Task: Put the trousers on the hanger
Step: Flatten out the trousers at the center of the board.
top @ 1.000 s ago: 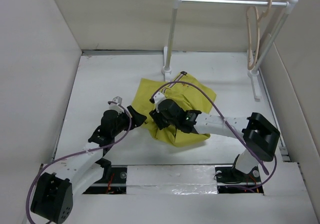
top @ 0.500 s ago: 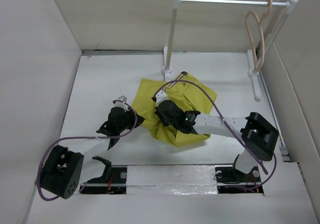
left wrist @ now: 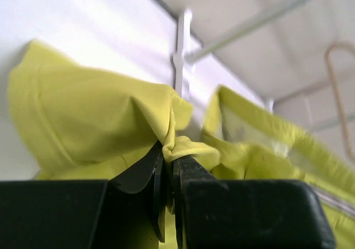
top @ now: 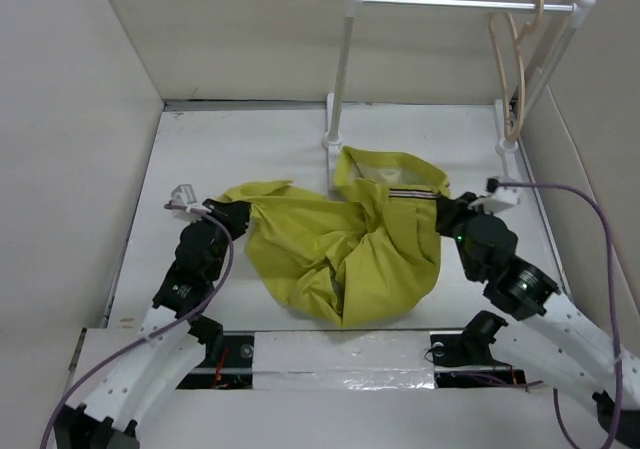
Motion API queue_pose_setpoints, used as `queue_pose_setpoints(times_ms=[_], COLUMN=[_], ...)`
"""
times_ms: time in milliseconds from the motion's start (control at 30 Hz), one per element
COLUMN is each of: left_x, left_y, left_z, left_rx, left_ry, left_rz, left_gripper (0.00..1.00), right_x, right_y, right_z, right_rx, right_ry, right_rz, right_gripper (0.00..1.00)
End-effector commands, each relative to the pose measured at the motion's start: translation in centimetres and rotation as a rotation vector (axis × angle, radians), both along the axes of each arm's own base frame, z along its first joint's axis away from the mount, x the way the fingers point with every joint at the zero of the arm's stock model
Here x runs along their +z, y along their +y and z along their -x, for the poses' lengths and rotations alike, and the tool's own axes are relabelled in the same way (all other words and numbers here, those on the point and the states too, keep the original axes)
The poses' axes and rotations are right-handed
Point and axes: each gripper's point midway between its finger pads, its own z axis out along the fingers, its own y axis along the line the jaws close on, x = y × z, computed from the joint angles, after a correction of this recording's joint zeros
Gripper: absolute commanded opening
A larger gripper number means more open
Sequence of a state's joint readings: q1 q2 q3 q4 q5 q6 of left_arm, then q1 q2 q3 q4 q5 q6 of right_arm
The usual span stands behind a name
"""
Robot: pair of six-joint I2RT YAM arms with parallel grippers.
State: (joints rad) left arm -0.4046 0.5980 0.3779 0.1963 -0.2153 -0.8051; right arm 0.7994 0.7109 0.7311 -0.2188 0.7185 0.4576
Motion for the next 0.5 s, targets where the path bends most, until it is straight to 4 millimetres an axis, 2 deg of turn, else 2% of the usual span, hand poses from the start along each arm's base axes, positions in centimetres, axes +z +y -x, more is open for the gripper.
queue_pose_setpoints(times_ms=[0, 33, 100, 133, 167, 200, 233, 267, 300, 333, 367, 467], left_x=[4.5, 4.1, 5.2, 4.6, 4.7, 5.2, 4.8, 5.2, 5.4, 5.7, 5.8, 5.9], left_y=[5.1, 5.9, 6.5, 7.0, 7.5, 7.8, 8.6, 8.6, 8.8, 8.8, 8.7, 7.9], left_z=[1.0, 1.6, 2.5, 2.9, 3.3, 3.6, 4.0, 4.2, 4.3, 4.2, 4.1, 3.3], left_rx=[0.245, 0.274, 0.294, 0.313, 0.33, 0.345, 0.38, 0.384, 0.395, 0.398, 0.393, 0.361], left_ry=[-0.074, -0.05, -0.074, -0.047, -0.047, -0.049, -0.033, -0.048, -0.054, -0.072, -0.075, -0.078], left_rz=[0.03, 0.017, 0.041, 0.026, 0.028, 0.036, 0.027, 0.043, 0.049, 0.057, 0.058, 0.055], left_gripper=[0.0, 0.0, 0.0, 0.05, 0.08, 0.13, 0.26, 0.35, 0.47, 0.67, 0.7, 0.71], right_x=[-4.1, -3.4, -4.5, -3.8, -3.7, -4.4, -4.4, -4.4, -4.2, -4.3, -4.9, -5.6], right_y=[-7.0, -8.4, -10.2, -10.9, -11.5, -12.4, -13.1, -13.3, -12.7, -12.6, -12.1, -11.9], right_z=[1.9, 2.9, 4.1, 4.9, 5.3, 6.0, 6.4, 6.7, 6.7, 6.6, 6.2, 5.9], right_rx=[-0.266, -0.291, -0.337, -0.338, -0.354, -0.387, -0.418, -0.437, -0.408, -0.405, -0.406, -0.42], right_ry=[0.074, 0.037, 0.045, 0.012, 0.007, 0.035, 0.038, 0.041, 0.048, 0.06, 0.092, 0.143], right_rz=[-0.094, -0.161, -0.204, -0.242, -0.26, -0.237, -0.232, -0.253, -0.251, -0.249, -0.235, -0.196], right_gripper=[0.0, 0.0, 0.0, 0.0, 0.0, 0.0, 0.0, 0.0, 0.0, 0.0, 0.02, 0.47])
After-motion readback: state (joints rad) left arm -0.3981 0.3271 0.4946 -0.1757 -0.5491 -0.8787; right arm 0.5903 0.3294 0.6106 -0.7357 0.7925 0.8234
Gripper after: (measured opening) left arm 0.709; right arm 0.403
